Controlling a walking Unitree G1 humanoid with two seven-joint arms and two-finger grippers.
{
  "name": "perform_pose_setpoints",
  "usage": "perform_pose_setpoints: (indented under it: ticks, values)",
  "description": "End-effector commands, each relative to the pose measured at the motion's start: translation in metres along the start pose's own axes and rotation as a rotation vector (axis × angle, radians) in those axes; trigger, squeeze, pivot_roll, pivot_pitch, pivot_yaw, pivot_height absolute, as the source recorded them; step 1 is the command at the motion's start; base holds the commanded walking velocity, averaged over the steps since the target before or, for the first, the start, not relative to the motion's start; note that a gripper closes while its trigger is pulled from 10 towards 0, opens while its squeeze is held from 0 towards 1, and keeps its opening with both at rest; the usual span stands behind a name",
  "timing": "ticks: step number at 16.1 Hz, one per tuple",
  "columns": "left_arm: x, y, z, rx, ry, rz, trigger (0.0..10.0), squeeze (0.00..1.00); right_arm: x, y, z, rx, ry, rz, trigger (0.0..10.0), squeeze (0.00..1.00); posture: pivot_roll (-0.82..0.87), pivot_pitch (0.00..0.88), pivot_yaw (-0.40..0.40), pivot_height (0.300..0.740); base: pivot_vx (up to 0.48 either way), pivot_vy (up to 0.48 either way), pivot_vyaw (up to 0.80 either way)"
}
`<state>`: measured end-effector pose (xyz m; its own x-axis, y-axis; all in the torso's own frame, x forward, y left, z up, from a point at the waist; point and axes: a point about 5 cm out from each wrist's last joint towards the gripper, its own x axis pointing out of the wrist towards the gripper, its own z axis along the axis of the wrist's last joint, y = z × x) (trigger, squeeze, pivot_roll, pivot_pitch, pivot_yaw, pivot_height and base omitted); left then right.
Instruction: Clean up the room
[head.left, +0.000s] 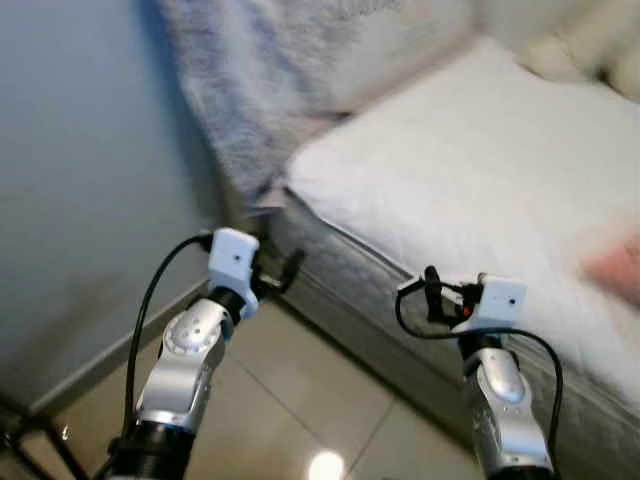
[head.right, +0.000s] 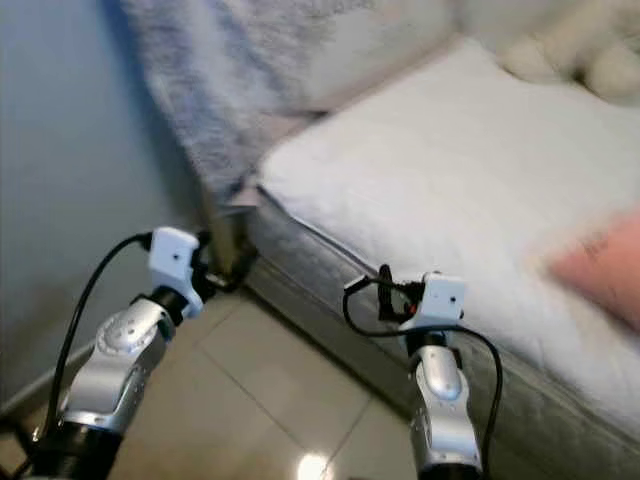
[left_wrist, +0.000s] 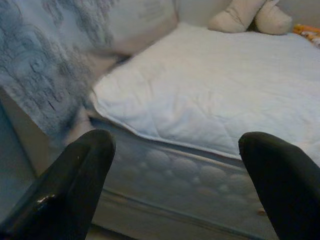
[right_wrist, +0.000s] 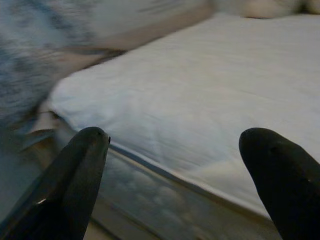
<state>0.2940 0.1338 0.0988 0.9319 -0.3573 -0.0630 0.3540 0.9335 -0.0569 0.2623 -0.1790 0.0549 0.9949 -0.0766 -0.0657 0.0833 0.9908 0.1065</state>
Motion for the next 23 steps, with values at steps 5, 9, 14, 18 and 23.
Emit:
perform_pose_setpoints:
  ticks: [5, 9, 14, 18, 23]
  values:
    - [-0.009, 0.010, -0.009, 0.018, 0.031, 0.074, 10.0, 0.00, -0.006, -0.002, 0.000, 0.005, -0.003, -0.005, 10.0, 0.00, -0.02, 0.000, 0.028, 0.727, 0.000, -0.060, -0.32]
    - [-0.005, 0.003, -0.001, 0.069, 0.003, 0.032, 10.0, 0.00, -0.003, 0.003, 0.004, -0.006, -0.020, 0.019, 10.0, 0.00, -0.02, 0.000, 0.030, 0.727, 0.255, -0.404, 0.00]
    - [-0.006, 0.015, -0.010, -0.083, 0.019, 0.150, 10.0, 0.00, -0.003, -0.003, 0.007, -0.005, -0.042, 0.000, 10.0, 0.00, -0.03, 0.000, 0.026, 0.727, 0.305, -0.363, -0.24]
    - [-0.004, 0.008, -0.007, -0.041, 0.002, 0.095, 10.0, 0.00, -0.003, -0.007, 0.006, -0.021, -0.040, -0.022, 10.0, 0.00, -0.03, 0.000, 0.026, 0.727, 0.381, -0.289, -0.54]
    - [-0.002, 0.001, -0.003, -0.009, -0.016, 0.042, 10.0, 0.00, -0.001, -0.006, 0.007, -0.021, -0.042, -0.024, 10.0, 0.00, -0.02, 0.000, 0.028, 0.713, 0.150, -0.118, -0.10]
